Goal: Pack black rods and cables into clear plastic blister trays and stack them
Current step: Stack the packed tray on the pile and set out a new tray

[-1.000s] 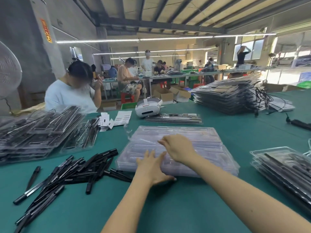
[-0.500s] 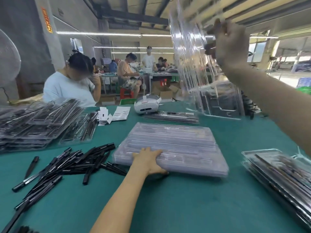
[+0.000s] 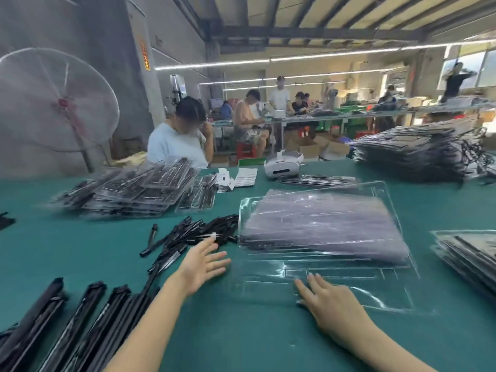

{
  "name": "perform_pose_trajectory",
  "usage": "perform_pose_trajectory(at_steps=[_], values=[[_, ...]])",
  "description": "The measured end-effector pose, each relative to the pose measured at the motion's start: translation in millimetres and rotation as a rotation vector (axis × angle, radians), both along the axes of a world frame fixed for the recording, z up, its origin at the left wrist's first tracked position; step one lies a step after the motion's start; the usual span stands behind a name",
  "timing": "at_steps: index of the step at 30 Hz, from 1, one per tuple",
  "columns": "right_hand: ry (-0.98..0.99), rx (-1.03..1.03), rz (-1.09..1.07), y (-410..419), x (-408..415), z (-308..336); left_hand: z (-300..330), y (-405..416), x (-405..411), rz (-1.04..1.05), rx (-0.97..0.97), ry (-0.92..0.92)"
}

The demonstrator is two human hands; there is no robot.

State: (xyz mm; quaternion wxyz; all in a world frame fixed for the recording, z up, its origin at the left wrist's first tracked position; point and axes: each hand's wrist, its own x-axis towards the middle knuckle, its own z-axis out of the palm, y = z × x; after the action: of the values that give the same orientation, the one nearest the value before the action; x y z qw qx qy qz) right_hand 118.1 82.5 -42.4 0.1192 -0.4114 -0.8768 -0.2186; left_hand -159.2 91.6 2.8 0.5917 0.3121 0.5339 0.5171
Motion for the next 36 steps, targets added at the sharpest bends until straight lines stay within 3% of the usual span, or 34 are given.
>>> perform_pose_trajectory(at_steps=[4, 7, 10, 13, 16, 22, 24, 28, 31, 34, 36], values=[[0.026, 0.164, 0.132, -23.2, -1.2, 2.1, 16.3, -19.6, -6.5, -0.126, 0.030, 0.486], [0.155, 0.290, 0.230, -48.1, 1.4, -12.0, 19.9, -32.4, -22.1, -0.072, 0.086, 1.056], [0.190, 0.331, 0.263, -74.0, 7.4, -17.7, 12.5, -52.1, -43.1, -0.040, -0.076, 1.592], [0.247, 0.331, 0.286, -88.9, 6.2, -17.9, -3.3, -65.8, -53.3, -0.107, -0.202, 1.714], [0.317, 0.301, 0.248, -100.1, 3.2, -22.1, -7.2, -76.7, -53.2, -0.108, -0.209, 1.695], [0.369, 0.151, 0.239, -131.3, 4.6, -12.3, -0.1, -92.8, -30.4, -0.284, -0.253, 1.856], [0.386, 0.104, 0.282, -138.8, 2.8, -11.2, 5.9, -85.8, -28.6, -0.323, -0.255, 1.790], [0.330, 0.016, 0.295, -154.5, 2.5, -19.4, 17.3, -75.8, -35.2, -0.273, -0.167, 1.470], [0.327, 0.140, 0.336, -154.1, 5.8, -10.1, 33.9, -87.4, -41.3, -0.199, -0.133, 1.183], [0.403, 0.165, 0.337, -147.3, -1.9, -0.3, 49.7, -94.8, -36.9, -0.055, -0.051, 0.721], [0.419, -0.062, 0.285, -145.8, -2.5, 1.4, 53.8, -100.9, -17.8, 0.068, 0.012, 0.391]])
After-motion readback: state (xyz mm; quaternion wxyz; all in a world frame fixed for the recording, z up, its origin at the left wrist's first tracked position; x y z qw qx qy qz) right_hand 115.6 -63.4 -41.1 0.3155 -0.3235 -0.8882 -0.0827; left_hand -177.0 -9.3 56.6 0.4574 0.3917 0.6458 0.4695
